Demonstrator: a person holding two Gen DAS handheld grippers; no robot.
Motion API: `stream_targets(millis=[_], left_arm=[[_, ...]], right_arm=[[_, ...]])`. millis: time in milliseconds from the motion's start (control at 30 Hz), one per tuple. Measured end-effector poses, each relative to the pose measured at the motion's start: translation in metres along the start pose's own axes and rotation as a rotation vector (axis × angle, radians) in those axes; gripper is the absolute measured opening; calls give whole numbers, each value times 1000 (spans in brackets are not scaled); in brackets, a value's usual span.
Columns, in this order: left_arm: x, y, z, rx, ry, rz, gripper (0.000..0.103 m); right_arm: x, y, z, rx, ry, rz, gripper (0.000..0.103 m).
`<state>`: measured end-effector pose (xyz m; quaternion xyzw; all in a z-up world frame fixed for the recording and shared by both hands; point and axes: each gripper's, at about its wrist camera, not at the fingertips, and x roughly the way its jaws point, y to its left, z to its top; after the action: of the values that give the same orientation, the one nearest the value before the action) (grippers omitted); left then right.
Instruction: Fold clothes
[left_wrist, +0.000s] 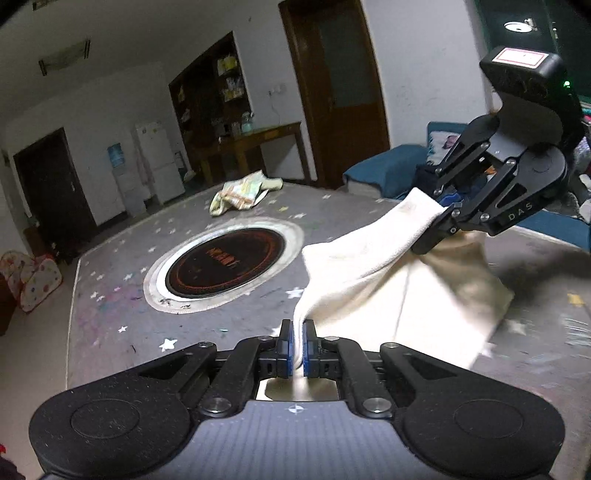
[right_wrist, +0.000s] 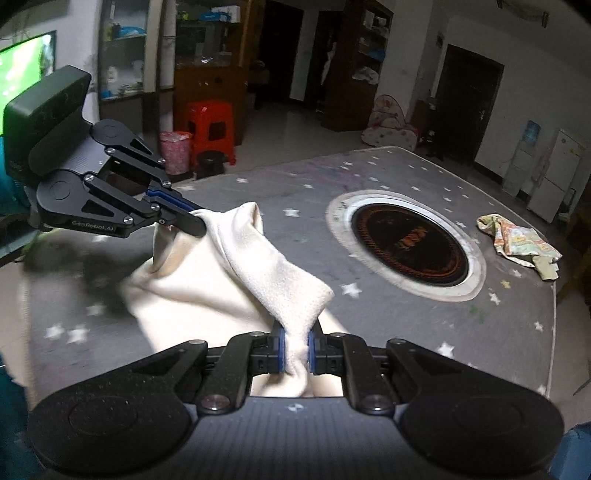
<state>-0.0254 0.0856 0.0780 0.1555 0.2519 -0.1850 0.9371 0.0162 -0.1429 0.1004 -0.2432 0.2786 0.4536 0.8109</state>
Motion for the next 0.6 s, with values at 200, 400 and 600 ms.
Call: stream_targets(millis=[200,400,600], left_arm=[[63,23,-7,-39,84,61,5],[87,36,-19,-119,125,100,10],[87,45,-19,-172,122,188,16]], right_arm=[[66,-30,-2,36,52,-23,13],[93,-38,-22,127,43,-94,36],[67,-40,-33,229,-17,-153,38]])
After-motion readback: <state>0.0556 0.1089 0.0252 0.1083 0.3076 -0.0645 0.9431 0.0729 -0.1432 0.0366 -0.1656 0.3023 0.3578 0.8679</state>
